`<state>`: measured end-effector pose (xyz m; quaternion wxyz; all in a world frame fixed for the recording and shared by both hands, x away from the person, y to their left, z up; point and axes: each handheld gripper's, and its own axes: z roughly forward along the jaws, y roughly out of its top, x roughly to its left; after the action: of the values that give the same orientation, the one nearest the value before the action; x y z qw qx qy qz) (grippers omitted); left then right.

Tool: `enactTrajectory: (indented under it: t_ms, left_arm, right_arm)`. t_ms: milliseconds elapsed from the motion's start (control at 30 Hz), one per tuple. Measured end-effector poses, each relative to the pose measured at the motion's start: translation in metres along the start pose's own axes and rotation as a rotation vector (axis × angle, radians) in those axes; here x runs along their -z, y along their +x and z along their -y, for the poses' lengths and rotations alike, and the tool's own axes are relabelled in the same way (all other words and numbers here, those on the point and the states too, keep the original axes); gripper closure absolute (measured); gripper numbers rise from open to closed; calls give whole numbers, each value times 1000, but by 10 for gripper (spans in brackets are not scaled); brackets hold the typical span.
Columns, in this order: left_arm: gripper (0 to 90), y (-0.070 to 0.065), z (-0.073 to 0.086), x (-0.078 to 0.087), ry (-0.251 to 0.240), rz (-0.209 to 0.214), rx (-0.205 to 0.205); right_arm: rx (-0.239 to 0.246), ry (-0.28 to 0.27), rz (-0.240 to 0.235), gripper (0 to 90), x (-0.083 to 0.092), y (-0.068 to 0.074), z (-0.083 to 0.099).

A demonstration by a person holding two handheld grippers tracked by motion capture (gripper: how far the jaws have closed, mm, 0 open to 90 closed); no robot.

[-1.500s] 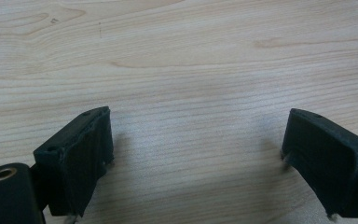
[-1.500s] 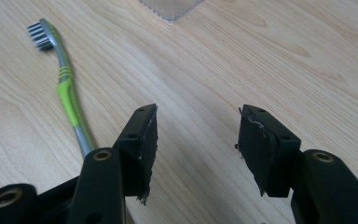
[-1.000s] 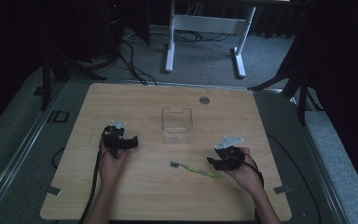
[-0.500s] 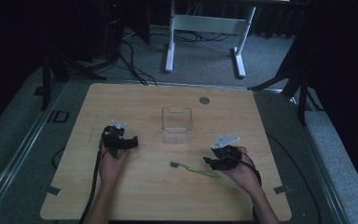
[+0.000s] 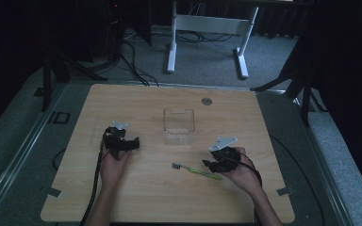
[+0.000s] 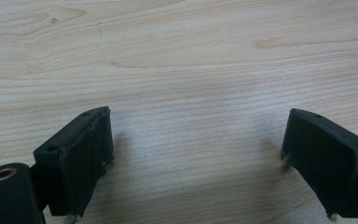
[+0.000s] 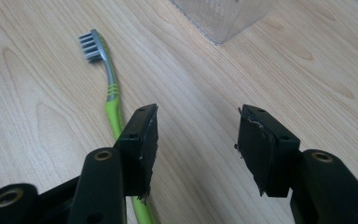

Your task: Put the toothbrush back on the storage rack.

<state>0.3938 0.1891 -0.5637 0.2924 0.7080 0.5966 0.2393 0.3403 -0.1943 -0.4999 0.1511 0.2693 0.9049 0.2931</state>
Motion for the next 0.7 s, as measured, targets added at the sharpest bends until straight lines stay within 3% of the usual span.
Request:
enactTrajectory:
  t_ms: [700]
  left_arm:
    - [92,0,0,0,0,0,0]
  right_arm:
    - [49,30,-28,499,-5,7,-9]
